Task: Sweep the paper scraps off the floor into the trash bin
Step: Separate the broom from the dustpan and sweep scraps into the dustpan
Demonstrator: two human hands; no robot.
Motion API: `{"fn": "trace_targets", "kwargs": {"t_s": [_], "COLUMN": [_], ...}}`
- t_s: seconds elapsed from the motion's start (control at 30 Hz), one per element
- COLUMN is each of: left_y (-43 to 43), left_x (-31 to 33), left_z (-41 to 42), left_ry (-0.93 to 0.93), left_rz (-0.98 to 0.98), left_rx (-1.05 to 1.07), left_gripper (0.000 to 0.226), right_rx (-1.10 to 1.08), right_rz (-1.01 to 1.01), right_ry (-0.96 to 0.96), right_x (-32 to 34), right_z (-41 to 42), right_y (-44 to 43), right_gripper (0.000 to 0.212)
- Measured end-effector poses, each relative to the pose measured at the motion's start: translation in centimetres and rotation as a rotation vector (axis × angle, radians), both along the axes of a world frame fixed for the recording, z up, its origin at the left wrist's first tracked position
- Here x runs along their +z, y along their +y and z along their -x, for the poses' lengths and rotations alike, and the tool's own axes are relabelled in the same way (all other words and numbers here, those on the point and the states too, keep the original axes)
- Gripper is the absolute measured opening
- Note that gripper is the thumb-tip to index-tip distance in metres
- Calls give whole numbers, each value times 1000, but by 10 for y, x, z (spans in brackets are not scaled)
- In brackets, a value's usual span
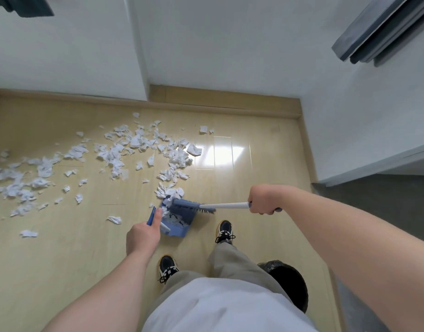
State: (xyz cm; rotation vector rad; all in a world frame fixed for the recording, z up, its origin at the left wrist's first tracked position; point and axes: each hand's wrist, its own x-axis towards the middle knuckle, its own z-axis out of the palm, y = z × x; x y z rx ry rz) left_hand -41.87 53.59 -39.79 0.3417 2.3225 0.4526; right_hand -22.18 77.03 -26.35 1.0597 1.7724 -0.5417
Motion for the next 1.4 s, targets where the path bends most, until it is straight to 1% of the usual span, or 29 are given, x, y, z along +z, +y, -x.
{"fn": "trace_targets", "kwargs": {"t_s": [0.2, 0.27, 0.43, 0.47, 0.57, 0.6, 0.63, 0.7, 0.77, 0.83, 0.9, 0.97, 1.0, 1.1, 1.17, 1.2, 1.23, 1.3, 1.33, 1.4], "left_y": [-19, -26, -30, -31, -34, -34, -33, -30, -28, -29, -29, -29, -30, -28, -24, -23, -22, -23, -25, -30], "left_x": [-2, -2, 5, 6, 2, 1, -2, -4, -4, -3, -2, -2, -4, 3, 8, 11, 12, 11, 11, 12], "left_z": [3, 5, 4, 3, -1, -2, -4, -5, -6, -5, -2, 3, 6, 18, 26, 29, 32, 33, 33, 28], "left_ry": [0, -6, -1, 2, 9, 14, 16, 19, 8, -21, -79, -192, -270, -493, -608, -648, -675, -675, -663, -644], "left_rz": [7, 11, 19, 24, 39, 39, 40, 47, 50, 38, 48, 59, 61, 72, 79, 75, 68, 79, 91, 82], "left_rx": [-17, -9, 77, 96, 148, 163, 177, 175, 167, 163, 145, 170, 215, 313, 308, 302, 309, 320, 305, 305], "left_gripper": [80, 80, 75, 75, 76, 76, 76, 76, 76, 75, 72, 70, 69, 60, 55, 54, 54, 63, 70, 78], "right_rx": [-87, -77, 50, 71, 152, 193, 237, 292, 351, 370, 386, 413, 411, 331, 253, 202, 164, 58, -25, -205], "right_rz": [-61, -83, -136, -132, -100, -82, -70, -51, -46, -31, -1, 17, 29, 15, -30, -47, -50, -38, -32, -2], "right_ry": [28, 30, 56, 61, 74, 75, 83, 78, 68, 61, 41, 24, 22, 39, 61, 67, 62, 63, 74, 111], "right_x": [6, 2, -21, -28, -49, -54, -61, -67, -65, -61, -52, -39, -34, -14, -4, 1, 5, 15, 18, 23], "right_z": [10, 20, 52, 58, 74, 79, 82, 80, 75, 67, 61, 57, 57, 53, 51, 48, 45, 36, 29, 16], "right_y": [22, 23, 6, 2, -7, -9, -10, -13, -15, -18, -22, -30, -34, -41, -45, -49, -52, -57, -62, -66], "right_gripper": [26, 25, 6, 8, 25, 28, 27, 17, 14, 16, 24, 28, 28, 18, 7, 14, 18, 14, 11, 19]}}
